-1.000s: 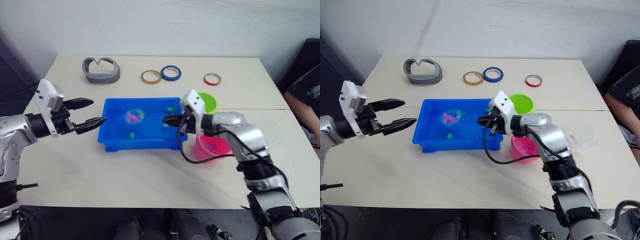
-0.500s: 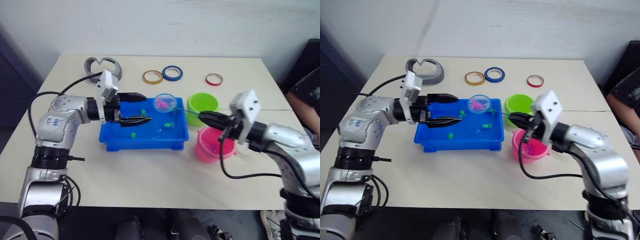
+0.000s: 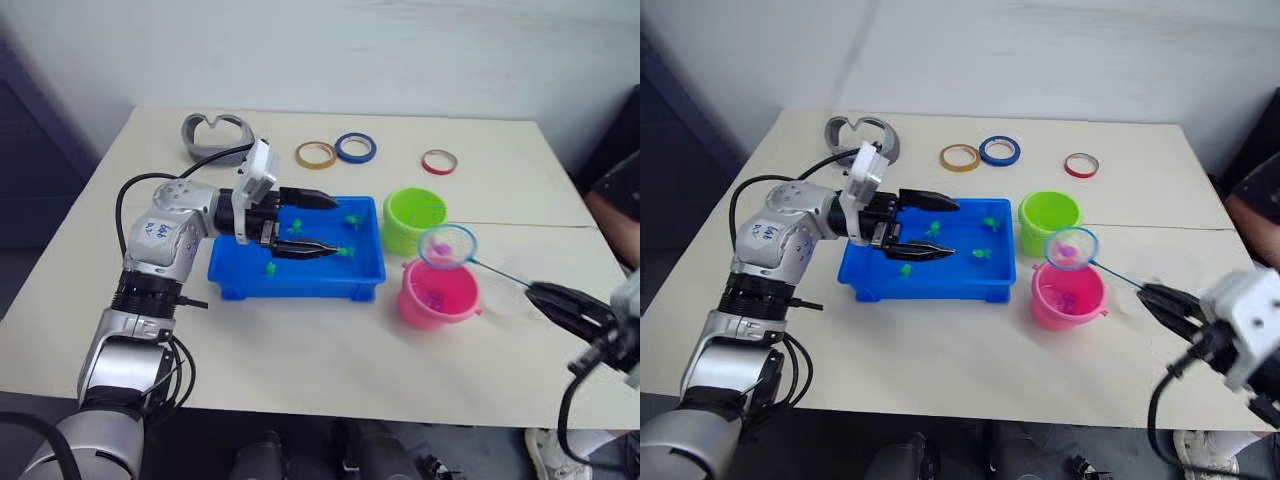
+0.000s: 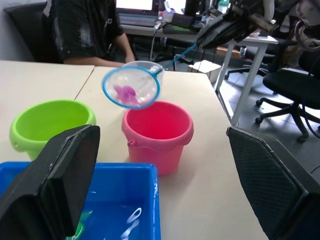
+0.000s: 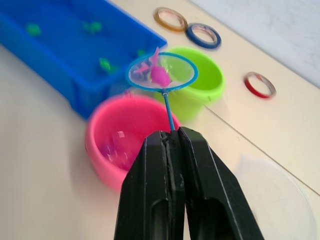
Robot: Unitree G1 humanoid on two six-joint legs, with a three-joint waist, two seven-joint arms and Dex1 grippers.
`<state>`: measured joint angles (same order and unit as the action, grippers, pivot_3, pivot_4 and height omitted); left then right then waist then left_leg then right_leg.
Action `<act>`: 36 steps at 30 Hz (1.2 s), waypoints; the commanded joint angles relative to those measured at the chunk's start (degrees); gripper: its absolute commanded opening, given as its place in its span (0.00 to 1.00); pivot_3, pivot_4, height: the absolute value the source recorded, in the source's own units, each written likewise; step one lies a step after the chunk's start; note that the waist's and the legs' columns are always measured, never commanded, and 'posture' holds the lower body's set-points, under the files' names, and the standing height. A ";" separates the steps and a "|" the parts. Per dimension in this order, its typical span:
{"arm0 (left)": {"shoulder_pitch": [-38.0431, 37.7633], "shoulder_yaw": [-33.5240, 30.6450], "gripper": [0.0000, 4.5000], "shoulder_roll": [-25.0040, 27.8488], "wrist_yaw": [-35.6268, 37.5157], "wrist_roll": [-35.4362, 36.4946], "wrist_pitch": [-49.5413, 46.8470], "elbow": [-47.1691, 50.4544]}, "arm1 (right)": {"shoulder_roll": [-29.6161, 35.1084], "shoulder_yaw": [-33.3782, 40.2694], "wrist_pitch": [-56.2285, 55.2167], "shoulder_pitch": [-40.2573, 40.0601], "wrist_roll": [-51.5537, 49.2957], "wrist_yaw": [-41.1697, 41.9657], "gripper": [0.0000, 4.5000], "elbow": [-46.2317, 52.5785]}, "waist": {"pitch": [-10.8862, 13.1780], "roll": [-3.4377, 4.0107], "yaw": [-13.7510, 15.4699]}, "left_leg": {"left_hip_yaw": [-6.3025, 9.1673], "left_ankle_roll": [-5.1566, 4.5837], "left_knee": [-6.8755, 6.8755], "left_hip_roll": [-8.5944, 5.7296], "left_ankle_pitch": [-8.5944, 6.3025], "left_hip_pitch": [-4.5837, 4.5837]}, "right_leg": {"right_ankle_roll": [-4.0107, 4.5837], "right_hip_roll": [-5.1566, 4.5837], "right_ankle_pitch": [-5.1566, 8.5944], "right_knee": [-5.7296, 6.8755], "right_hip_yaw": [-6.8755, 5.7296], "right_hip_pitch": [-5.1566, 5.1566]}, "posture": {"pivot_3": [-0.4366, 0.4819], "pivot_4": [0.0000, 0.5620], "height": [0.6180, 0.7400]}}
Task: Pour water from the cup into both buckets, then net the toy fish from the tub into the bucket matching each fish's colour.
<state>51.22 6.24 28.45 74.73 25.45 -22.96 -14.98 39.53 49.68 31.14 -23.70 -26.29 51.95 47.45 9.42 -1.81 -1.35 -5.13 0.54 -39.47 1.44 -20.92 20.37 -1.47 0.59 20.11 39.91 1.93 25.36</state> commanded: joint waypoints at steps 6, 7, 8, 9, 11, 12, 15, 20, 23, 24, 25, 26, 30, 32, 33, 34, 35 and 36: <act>1.79 -0.32 0.99 -1.09 0.75 -0.93 2.01 -1.15 | 1.07 -4.24 -51.57 -7.03 30.31 -1.13 0.00 -12.02 | -0.01 0.00 -0.49 | -0.14 0.00 0.01 -0.01 0.01 -0.26 | -0.06 0.08 -0.03 0.06 0.18 -0.17 | 0.48 0.27 1.00; 1.78 -0.45 0.99 -1.02 0.75 -1.02 2.16 -1.27 | 1.59 -4.33 -56.08 -7.14 33.20 -2.43 0.00 -14.07 | -0.01 0.00 -0.43 | -0.15 0.00 0.02 -0.01 0.01 -0.25 | -0.06 0.09 -0.03 0.05 0.19 -0.17 | 0.48 0.27 1.00; 1.81 -0.57 0.99 -0.92 0.70 -1.13 2.29 -1.41 | 2.59 -3.92 -61.94 -7.10 37.46 -4.55 0.00 -16.83 | -0.01 0.00 -0.34 | -0.16 0.00 0.02 -0.01 0.01 -0.25 | -0.06 0.08 -0.03 0.04 0.21 -0.16 | 0.48 0.27 1.00; 1.80 -0.69 0.99 -0.79 0.68 -1.18 2.38 -1.47 | 3.70 -3.13 -68.72 -6.64 41.60 -7.01 0.00 -19.57 | -0.01 0.00 -0.28 | -0.16 0.00 0.01 -0.01 0.01 -0.25 | -0.05 0.08 -0.03 0.03 0.21 -0.16 | 0.48 0.27 1.00; 1.71 -0.89 0.99 -0.56 0.45 -1.30 2.55 -1.50 | 4.79 -1.46 -78.16 -5.05 46.51 -11.83 0.00 -23.38 | -0.01 -0.01 -0.23 | -0.16 0.00 0.00 -0.01 0.01 -0.25 | -0.05 0.08 -0.03 0.02 0.21 -0.17 | 0.48 0.27 1.00; 1.62 -0.96 0.99 -0.45 0.31 -1.33 2.63 -1.46 | 4.78 -0.83 -80.72 -4.23 47.57 -13.90 0.00 -24.56 | -0.01 -0.01 -0.23 | -0.16 0.00 0.01 -0.02 0.01 -0.25 | -0.05 0.08 -0.03 0.02 0.21 -0.17 | 0.48 0.27 1.00; 1.39 -1.19 0.99 -0.14 0.02 -1.37 2.74 -1.40 | 6.15 0.27 -86.28 -2.19 50.97 -18.00 0.00 -27.25 | -0.01 0.00 -0.33 | -0.17 0.01 0.01 0.01 0.01 -0.27 | -0.05 0.08 -0.03 0.05 0.21 -0.16 | 0.48 0.27 1.00; 1.05 -1.67 0.99 0.50 -0.61 -1.46 3.09 -1.46 | 8.56 1.18 -92.57 -1.60 54.39 -21.55 0.00 -29.81 | -0.01 0.00 -0.29 | -0.20 0.02 0.01 0.02 0.02 -0.30 | -0.05 0.08 -0.03 0.08 0.23 -0.17 | 0.48 0.27 1.00; 1.01 -1.93 0.99 0.70 -0.85 -1.59 3.37 -1.78 | 8.16 2.52 -95.66 -2.67 56.80 -23.42 0.00 -30.58 | -0.01 0.00 -0.23 | -0.20 0.02 0.02 0.01 0.02 -0.29 | -0.05 0.08 -0.03 0.05 0.23 -0.17 | 0.48 0.27 1.00; 0.93 -1.99 0.99 0.72 -0.82 -1.62 3.39 -1.81 | 8.03 2.65 -95.10 -2.36 56.60 -24.01 0.00 -30.48 | -0.01 0.01 -0.24 | -0.20 0.02 0.02 0.01 0.02 -0.28 | -0.05 0.08 -0.03 0.05 0.23 -0.17 | 0.48 0.27 1.00; 0.83 -1.96 0.99 0.72 -0.79 -1.66 3.46 -1.85 | 8.10 3.04 -94.63 -1.24 57.87 -24.60 0.00 -29.73 | -0.01 0.00 -0.38 | -0.21 0.02 0.01 0.01 0.02 -0.29 | -0.05 0.08 -0.03 0.05 0.24 -0.17 | 0.48 0.27 1.00; 0.67 -1.90 0.99 0.72 -0.79 -1.70 3.56 -1.80 | 8.16 3.08 -93.84 -0.55 58.47 -24.94 0.00 -29.14 | -0.02 0.01 -0.45 | -0.23 0.02 0.01 0.01 0.02 -0.30 | -0.05 0.08 -0.03 0.07 0.25 -0.18 | 0.48 0.27 1.00; 0.27 -1.52 0.99 0.63 -0.72 -1.88 3.90 -1.63 | 9.40 1.10 -90.98 0.42 58.61 -24.49 0.00 -27.78 | -0.01 0.01 -0.41 | -0.28 0.04 0.09 0.01 0.03 -0.61 | -0.05 0.08 -0.03 0.10 0.29 -0.40 | 0.48 0.27 1.00; 0.36 -1.44 0.99 0.65 -0.60 -2.02 4.14 -1.94 | 10.10 -0.51 -88.49 0.56 56.77 -23.61 0.00 -26.68 | -0.01 0.01 -0.37 | -0.28 0.05 0.30 0.01 0.03 -1.09 | -0.03 0.09 -0.02 -0.07 0.29 -0.89 | 0.48 0.27 1.00; 0.46 -1.42 0.99 0.67 -0.53 -2.13 4.32 -2.21 | 10.47 -1.03 -87.81 0.45 56.39 -23.23 0.00 -26.23 | -0.01 0.01 -0.37 | -0.28 0.05 0.31 0.01 0.03 -1.12 | -0.03 0.09 -0.01 -0.09 0.29 -0.92 | 0.48 0.27 1.00; 0.63 -1.40 0.99 0.77 -0.55 -2.45 4.68 -2.67 | 10.66 -1.67 -85.60 0.42 54.79 -22.58 0.00 -26.01 | -0.01 0.01 -0.38 | -0.29 0.05 0.31 0.01 0.03 -1.12 | -0.03 0.09 -0.01 -0.08 0.30 -0.92 | 0.48 0.27 1.00; 0.81 -1.48 0.99 0.94 -0.52 -2.71 4.96 -3.21 | 10.54 -2.19 -81.56 0.88 52.48 -21.72 0.00 -25.57 | -0.01 0.01 -0.39 | -0.30 0.05 0.31 0.01 0.03 -1.12 | -0.03 0.09 -0.01 -0.08 0.30 -0.92 | 0.48 0.27 1.00; 0.98 -1.63 0.99 1.26 -0.59 -3.10 5.32 -3.91 | 10.57 -2.88 -76.23 1.84 49.10 -20.59 0.00 -24.88 | -0.02 0.02 -0.40 | -0.31 0.05 0.31 0.01 0.03 -1.13 | -0.03 0.09 -0.02 -0.07 0.30 -0.93 | 0.48 0.27 1.00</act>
<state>51.13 5.52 29.02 73.96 23.00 -18.67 -18.74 49.69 46.38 -51.70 -22.97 28.17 30.30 20.95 9.41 -1.80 -1.75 -5.45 0.59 -39.17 1.45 -20.89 19.23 -1.49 0.67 20.10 39.85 2.24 24.43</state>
